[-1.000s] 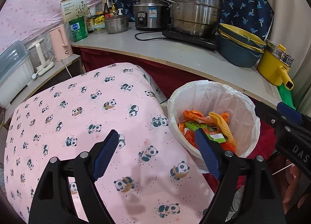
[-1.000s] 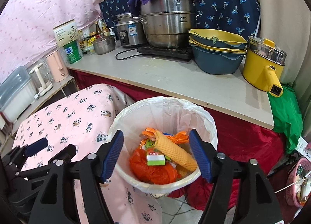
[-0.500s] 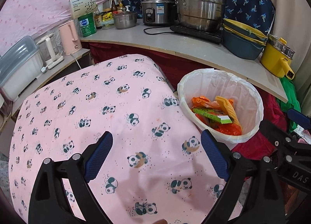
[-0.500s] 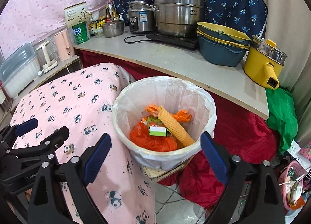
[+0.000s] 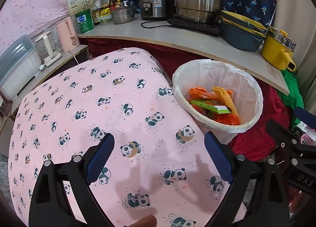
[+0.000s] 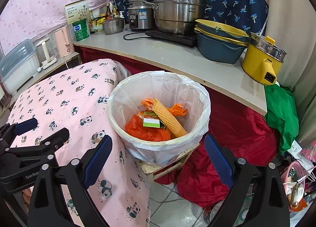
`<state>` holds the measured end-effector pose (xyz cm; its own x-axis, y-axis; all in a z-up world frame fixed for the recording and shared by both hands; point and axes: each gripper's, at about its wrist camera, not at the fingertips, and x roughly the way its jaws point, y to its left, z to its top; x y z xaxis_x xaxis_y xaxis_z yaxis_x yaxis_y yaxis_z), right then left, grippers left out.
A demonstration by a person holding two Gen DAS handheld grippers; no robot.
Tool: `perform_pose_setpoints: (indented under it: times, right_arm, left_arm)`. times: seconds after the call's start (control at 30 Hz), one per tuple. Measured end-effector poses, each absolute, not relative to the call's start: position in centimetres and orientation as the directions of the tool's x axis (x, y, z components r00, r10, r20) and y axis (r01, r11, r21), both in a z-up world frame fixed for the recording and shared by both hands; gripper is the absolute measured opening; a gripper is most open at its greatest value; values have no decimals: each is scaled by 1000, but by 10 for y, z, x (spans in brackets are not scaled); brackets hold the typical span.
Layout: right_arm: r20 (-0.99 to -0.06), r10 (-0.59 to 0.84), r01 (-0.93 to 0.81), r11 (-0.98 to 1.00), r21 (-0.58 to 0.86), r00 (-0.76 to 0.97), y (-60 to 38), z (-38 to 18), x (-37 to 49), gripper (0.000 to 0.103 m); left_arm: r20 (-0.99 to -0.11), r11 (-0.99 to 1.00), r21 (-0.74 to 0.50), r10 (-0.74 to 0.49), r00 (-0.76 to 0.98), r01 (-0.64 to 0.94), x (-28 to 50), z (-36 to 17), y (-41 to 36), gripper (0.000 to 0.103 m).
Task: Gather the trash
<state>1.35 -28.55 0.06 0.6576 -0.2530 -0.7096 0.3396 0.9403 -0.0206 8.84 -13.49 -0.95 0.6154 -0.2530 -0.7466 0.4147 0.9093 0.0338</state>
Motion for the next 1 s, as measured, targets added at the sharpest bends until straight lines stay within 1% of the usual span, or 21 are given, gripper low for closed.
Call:
perform_pose_setpoints:
  times: [0.17,0.57,1.0]
  right_arm:
    - [-714,-253,336,941,-26,653,-287,-4,16,90]
    - [-724,-239,327,945,-20,647,-288,-11,22,90]
    - [-725,-241,328,945,-22,645,-287,-12,22,90]
  left_arm:
    - [-741,909,53,-241,627,413,88,-11,-141,88]
    - [-742,932,56,-201,639,357,94,-15,-139,88]
    - [-751,931,64,-192,631,359,93,-19,-139,88]
